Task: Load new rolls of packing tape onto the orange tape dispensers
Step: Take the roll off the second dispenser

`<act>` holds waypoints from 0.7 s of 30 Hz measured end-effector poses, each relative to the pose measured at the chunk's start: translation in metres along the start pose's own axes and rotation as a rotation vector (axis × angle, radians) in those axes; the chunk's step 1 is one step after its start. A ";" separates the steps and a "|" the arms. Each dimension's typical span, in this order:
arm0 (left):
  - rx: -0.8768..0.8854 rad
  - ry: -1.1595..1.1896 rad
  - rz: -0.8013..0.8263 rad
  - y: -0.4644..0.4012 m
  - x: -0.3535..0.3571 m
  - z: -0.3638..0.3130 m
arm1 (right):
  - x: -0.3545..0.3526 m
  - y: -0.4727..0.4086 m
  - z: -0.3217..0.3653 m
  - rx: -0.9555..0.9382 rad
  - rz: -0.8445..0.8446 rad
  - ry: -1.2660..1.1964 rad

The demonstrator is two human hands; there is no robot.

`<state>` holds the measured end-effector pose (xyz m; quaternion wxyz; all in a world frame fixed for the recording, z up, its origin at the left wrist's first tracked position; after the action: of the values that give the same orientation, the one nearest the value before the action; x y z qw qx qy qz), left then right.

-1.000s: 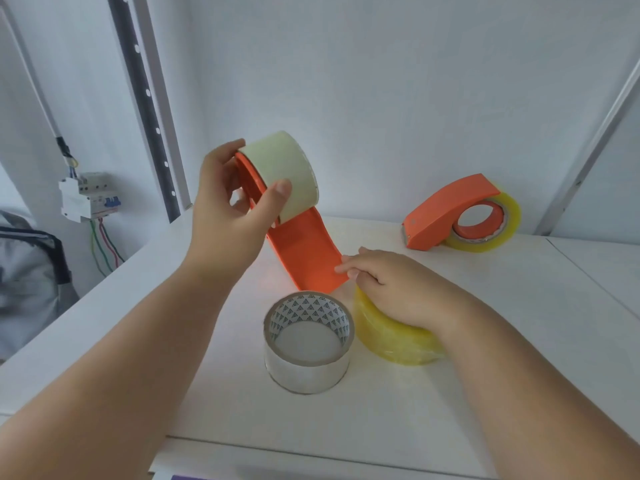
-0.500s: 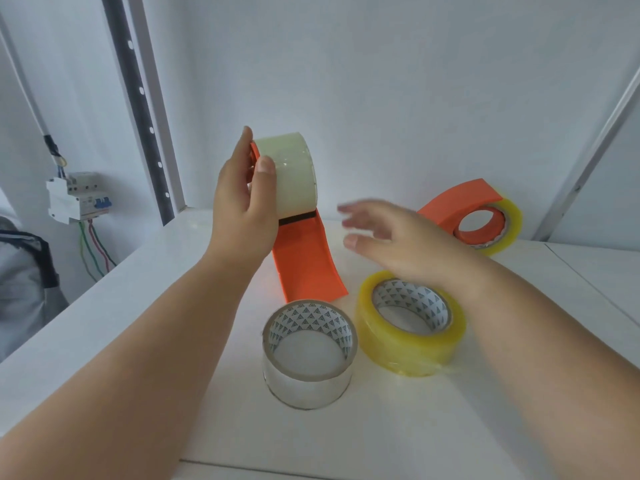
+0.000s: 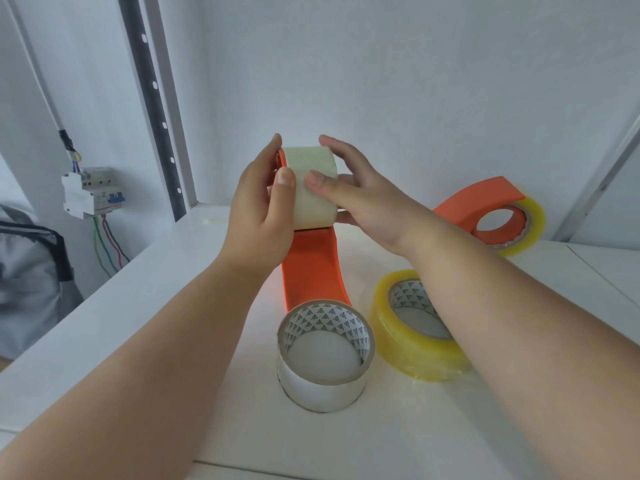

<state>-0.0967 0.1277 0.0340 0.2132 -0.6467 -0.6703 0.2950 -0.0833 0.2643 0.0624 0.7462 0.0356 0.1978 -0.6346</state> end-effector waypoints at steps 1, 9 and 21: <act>-0.005 0.004 0.008 0.001 0.001 -0.001 | -0.001 0.001 -0.002 0.000 -0.005 -0.032; -0.079 0.001 -0.053 0.001 -0.010 0.005 | -0.023 0.008 -0.021 0.074 -0.211 -0.181; -0.108 -0.055 -0.005 0.003 -0.009 0.011 | -0.021 0.084 -0.016 -0.007 -0.058 0.010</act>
<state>-0.1013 0.1176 0.0251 0.1604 -0.6472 -0.6925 0.2753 -0.0091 0.3047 0.0384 0.7266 0.0303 0.2048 -0.6551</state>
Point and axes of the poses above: each hand's wrist, its own y-axis away from the middle knuckle, its own x-axis out of the palm, z = x × y, the point moved 4 cm from there along -y, towards the middle knuckle, and after that the axes turned 1 degree about x, right-handed, at the moved point
